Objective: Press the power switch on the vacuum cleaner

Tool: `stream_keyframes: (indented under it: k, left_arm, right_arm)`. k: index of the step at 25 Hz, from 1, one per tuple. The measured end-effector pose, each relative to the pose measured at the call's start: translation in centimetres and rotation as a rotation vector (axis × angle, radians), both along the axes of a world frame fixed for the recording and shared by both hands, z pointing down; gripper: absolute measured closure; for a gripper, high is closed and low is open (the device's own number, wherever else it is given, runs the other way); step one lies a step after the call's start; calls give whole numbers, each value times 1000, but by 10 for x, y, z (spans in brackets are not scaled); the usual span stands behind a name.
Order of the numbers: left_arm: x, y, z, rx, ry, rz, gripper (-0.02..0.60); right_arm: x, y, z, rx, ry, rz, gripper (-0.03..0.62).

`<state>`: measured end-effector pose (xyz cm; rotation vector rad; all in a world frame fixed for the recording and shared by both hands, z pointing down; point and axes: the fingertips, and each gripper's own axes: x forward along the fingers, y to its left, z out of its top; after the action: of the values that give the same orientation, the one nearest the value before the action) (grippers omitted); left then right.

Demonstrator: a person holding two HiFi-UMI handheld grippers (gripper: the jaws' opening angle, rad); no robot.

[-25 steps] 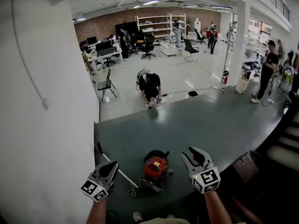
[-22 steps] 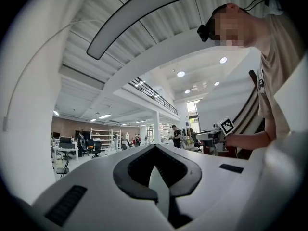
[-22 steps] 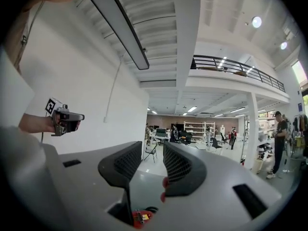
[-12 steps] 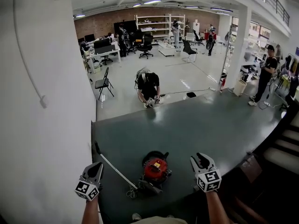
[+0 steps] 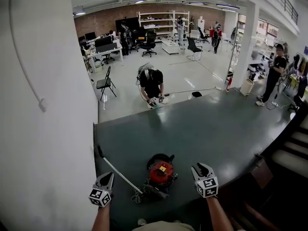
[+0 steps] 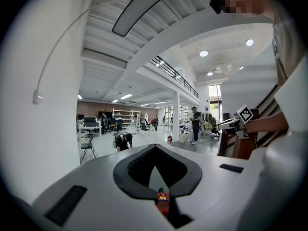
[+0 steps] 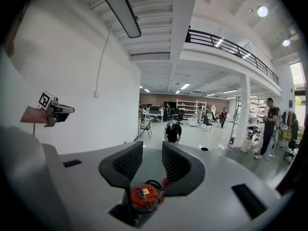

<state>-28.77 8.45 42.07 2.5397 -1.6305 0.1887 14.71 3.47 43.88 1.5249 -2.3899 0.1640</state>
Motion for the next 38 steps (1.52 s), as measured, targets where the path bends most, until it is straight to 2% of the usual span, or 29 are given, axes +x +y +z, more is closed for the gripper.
stream_keyframes:
  k: [6,12,17,19,23,28,32,38]
  left_arm:
    - [17,-12,48,-70,1,24,575]
    - [36,-17,85,-126,108,-12,575]
    - [61,-12,132,-197,61,10,575]
    - [76,-8,144,-220,69,26,575]
    - [95,-2,154,-247,115,51,575]
    - [123,7,155,-245,105,104,575]
    - [151,14,154,-251,106,150,575]
    - [160,18,155,-252,99,187,575]
  right_arm:
    - [-8,-9,55,-90,-9,17,464]
    - [-16,-4,94,-154,-24,25,464]
    - [-45,5,123,-182,-28,8,464]
    - [-56,11,131,-191,-30,2,464]
    - [-97,23,142,-197,-42,-41,464]
    - [-150,37,146,-205,-55,-113,464]
    - [-175,46,146,-206,-54,-167,464]
    - [-195,54,150,-207,-65,-196,464]
